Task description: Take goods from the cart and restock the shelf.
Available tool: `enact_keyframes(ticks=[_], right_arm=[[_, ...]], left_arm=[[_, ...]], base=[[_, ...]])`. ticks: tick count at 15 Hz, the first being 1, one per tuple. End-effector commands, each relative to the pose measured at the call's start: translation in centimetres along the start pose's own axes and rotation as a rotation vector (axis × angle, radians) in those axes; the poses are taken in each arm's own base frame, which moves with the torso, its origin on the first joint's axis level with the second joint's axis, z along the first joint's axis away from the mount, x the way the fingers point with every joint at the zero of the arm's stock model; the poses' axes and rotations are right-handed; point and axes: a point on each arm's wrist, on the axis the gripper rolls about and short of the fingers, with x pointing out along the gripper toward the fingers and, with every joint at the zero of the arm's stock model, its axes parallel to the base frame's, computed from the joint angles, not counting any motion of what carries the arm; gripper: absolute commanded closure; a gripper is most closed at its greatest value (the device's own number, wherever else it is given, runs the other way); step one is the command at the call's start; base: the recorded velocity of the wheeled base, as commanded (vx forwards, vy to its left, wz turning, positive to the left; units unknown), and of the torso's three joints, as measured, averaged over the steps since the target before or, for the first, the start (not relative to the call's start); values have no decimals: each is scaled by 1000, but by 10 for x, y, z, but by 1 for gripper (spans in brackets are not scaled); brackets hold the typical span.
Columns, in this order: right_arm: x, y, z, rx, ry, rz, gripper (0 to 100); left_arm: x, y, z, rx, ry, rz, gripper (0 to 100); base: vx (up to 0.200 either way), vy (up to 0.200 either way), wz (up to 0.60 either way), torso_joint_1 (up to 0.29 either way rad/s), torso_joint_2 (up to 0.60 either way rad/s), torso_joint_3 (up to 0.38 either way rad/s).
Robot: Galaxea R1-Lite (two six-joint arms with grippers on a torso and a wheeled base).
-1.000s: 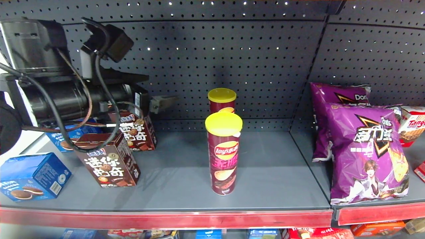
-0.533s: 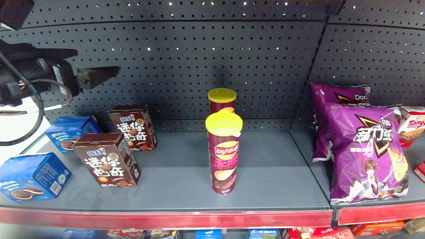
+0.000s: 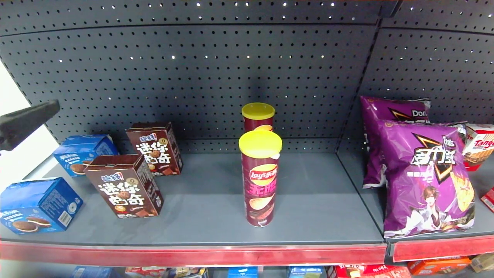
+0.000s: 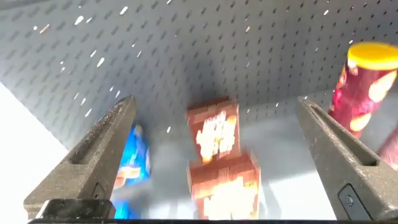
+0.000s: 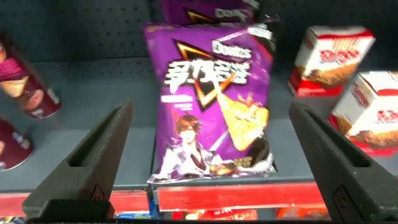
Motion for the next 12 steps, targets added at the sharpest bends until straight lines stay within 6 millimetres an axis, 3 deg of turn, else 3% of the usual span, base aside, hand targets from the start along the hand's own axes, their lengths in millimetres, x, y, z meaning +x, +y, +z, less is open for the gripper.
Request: enact_keyframes(ticks=[1,4,7,11,12], right_arm=[[-4,-4,-2,26,-12,-53,0],[-4,-5,0,54,-21,-90,0],[-3,-6,0,53,-22,-109,0],[-1,-6,4,53,-24,-110,0],[-1,-6,6,53,-32,-116,0]], left_arm=[[-90,-12,-30,-28,-11,69,0],[-146,-23,-52,-72,24,143,0],[-182,-38,-84,-71,49,220,0],[-195,-40,-96,-105,59,121,0],[-194,-31,-97,-126,67,-8,0]], base=[[0,0,0,0,0,0],[0,0,0,0,0,0],[0,0,0,0,0,0],[0,0,0,0,0,0],[0,0,0,0,0,0]])
